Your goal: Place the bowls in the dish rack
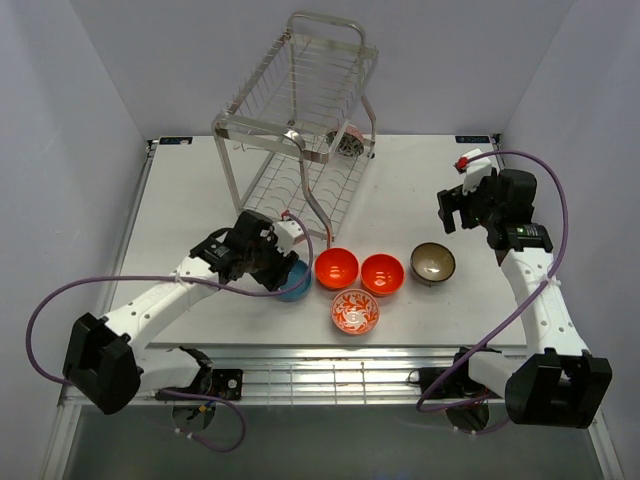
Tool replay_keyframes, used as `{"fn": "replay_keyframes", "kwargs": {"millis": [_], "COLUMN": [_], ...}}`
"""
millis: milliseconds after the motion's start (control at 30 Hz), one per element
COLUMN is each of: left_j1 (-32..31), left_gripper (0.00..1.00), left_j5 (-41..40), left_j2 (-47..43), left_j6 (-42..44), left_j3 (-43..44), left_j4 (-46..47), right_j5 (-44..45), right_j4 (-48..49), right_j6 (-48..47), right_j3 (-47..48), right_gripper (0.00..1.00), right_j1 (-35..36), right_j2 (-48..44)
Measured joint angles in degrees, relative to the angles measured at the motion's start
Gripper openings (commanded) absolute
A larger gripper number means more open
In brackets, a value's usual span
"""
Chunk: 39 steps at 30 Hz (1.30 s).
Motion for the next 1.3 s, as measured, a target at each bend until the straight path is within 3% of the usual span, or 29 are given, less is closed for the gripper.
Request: {"fn": "replay_keyframes", "kwargs": {"millis": [167,500,600,833,1000,1300], "left_j1": [-8.8,-21.9,-22.5,-22.4,-22.4,-22.3], "left_gripper": [0.62,0.65,0.65,0.53,0.47,0.45], "left_j5": [2.9,6.0,10.7,19.6,23.8,23.3], "left_j2": [-1.4,12.8,15.2,20.6,25.9,33.6], "left_j6": [2.3,5.9,11.3,24.6,31.8,34.2], "left_j3": [0.6,10.2,13.5,24.3,26.1,28.0], "left_j4": [1.3,1.9,1.1,0.7,-1.3,-3.0], "right_j5": [0.0,-0.1,-0.5,-1.5,-1.7,-4.1], "right_j4": [-0.1,-0.7,-0.7,-0.9,-0.9,-0.9], "right_j6": [0.0,0.1,0.1,0.1,0.1,-0.1], "right_j3": [0.0,0.0,0.0,0.0,0.0,-0.1], "right_gripper": [0.9,0.9,0.9,0.9,0.9,0.9], "right_j1": [0.0,-0.4,-0.7,-1.0,-1.7,-3.1], "right_j2": [0.7,0.9,0.9,1.2,1.7,1.6]}}
